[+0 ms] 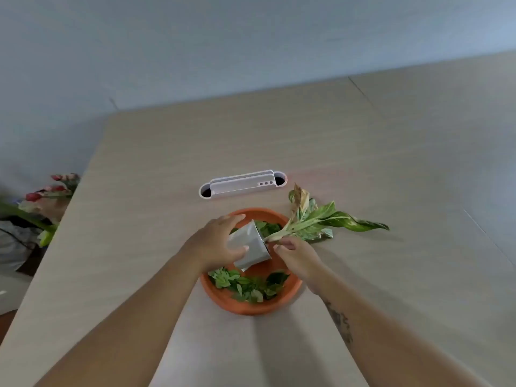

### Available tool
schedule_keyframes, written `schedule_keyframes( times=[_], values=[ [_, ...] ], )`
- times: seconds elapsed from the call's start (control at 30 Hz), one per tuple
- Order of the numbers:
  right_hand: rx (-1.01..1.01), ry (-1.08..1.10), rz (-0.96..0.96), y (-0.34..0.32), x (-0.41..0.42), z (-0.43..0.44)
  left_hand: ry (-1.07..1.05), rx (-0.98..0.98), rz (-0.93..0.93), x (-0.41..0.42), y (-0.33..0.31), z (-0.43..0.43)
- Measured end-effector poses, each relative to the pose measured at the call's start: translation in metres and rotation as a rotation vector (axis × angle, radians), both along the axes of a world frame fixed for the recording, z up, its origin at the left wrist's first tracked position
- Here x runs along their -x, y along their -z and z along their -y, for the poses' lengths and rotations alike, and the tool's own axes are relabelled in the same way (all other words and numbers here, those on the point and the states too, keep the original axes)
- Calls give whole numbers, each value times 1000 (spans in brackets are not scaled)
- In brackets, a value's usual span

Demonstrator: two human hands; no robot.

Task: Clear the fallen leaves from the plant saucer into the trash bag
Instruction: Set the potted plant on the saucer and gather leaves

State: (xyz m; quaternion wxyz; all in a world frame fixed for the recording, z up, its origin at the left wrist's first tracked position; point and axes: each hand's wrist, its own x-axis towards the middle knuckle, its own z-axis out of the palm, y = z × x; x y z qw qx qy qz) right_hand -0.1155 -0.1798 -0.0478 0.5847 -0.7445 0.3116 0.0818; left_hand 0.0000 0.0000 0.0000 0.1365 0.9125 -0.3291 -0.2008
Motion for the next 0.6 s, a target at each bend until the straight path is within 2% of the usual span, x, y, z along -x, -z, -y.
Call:
schedule_keyframes(
  times=[0.23, 0.43, 0.6],
  values=[
    [-239, 135, -84, 30, -4, -13, 82, 7, -103, -17, 29, 15],
    [-479, 267, -27, 43, -2, -29, 142, 17, -135, -34, 37, 20],
    [-584, 396, 44, 46, -2, -36, 147, 35, -175, -43, 41, 20]
  ],
)
